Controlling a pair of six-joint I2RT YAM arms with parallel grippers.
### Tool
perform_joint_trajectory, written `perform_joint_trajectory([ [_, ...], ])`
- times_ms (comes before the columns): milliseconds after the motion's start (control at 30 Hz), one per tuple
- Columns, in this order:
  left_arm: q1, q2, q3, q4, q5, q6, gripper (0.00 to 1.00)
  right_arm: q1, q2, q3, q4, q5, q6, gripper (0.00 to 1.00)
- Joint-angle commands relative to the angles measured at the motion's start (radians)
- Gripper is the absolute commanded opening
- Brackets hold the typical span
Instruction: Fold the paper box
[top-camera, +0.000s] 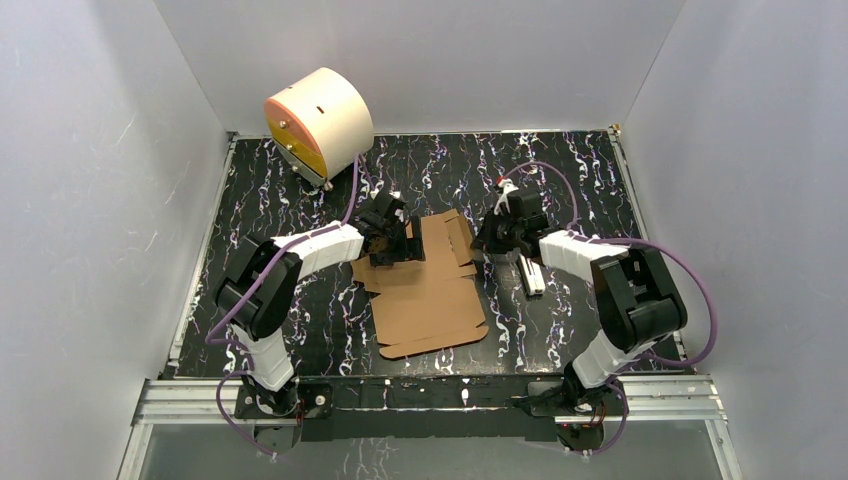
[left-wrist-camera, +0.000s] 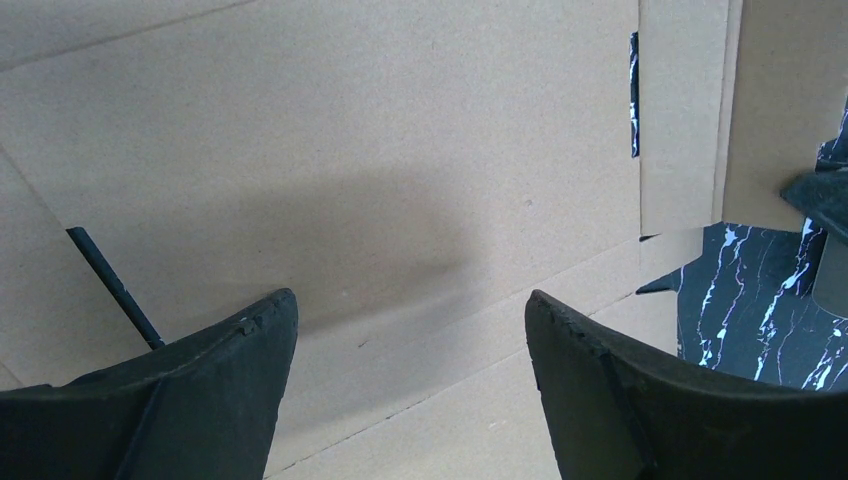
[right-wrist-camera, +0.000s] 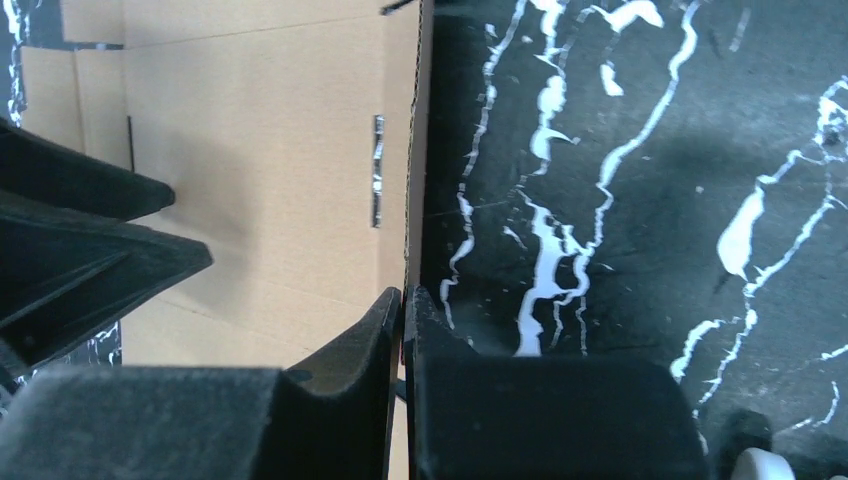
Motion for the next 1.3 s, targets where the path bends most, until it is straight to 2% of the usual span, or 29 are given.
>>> perform_joint_trajectory([
  [0, -0.005, 0.044, -0.019, -0.001, 0.013, -0.009, 0.81, 0.041, -0.047, 0.050, -0.031, 0.037, -0.037, 0.13],
  [267, -0.005, 0.043, -0.029, 0.006, 0.015, -0.013, 0.81, 0.114, -0.001, 0.092, -0.068, 0.163, -0.082, 0.13],
  [367, -0.005, 0.043, -0.029, 0.010, 0.021, -0.015, 0.81, 0.176, 0.017, 0.127, -0.102, 0.290, -0.102, 0.13],
  [500, -0.006, 0.043, -0.032, 0.013, 0.020, -0.016, 0.81, 0.278, 0.028, 0.162, -0.154, 0.534, -0.124, 0.12],
  [667, -0.006, 0.043, -0.033, 0.019, 0.022, -0.018, 0.81, 0.344, 0.070, 0.197, -0.194, 0.676, -0.151, 0.11],
  [967, -0.006, 0.025, -0.055, 0.041, 0.016, -0.031, 0.81, 0.441, 0.059, 0.234, -0.204, 0.761, -0.188, 0.11],
  [1267, -0.006, -0.005, -0.098, 0.095, 0.022, -0.064, 0.80, 0.514, 0.079, 0.281, -0.211, 0.805, -0.202, 0.15],
])
